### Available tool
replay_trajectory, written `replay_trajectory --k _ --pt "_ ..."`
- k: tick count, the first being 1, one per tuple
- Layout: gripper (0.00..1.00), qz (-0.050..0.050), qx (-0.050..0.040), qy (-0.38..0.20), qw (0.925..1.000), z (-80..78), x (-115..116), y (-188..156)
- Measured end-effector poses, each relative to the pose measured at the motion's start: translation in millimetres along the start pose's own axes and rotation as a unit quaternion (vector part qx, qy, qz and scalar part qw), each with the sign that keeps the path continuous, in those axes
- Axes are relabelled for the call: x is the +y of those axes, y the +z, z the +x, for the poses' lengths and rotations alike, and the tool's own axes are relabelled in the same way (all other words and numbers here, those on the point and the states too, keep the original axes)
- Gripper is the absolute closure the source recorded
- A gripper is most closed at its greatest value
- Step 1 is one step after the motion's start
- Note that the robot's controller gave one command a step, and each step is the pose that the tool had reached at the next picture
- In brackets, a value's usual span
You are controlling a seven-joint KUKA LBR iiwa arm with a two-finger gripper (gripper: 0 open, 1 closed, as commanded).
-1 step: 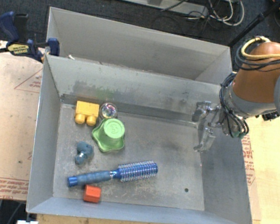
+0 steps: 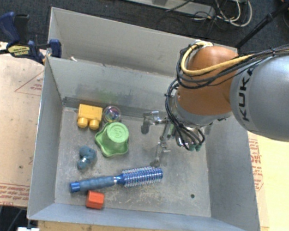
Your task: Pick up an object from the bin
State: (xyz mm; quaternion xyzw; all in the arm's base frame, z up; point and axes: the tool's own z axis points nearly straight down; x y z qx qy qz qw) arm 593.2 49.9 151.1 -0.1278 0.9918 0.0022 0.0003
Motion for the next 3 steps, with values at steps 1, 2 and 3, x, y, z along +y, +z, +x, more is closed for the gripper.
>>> replay_trajectory --k 1,2,3 --pt "0.00 0.001 0.0030 -0.124 0.9923 63.3 -7 83" --pt "1.00 0.002 -0.0001 -0.124 0.9923 61.3 -7 81" --pt "1.00 0.003 -0.0044 -0.097 0.9953 53.8 12 -66"
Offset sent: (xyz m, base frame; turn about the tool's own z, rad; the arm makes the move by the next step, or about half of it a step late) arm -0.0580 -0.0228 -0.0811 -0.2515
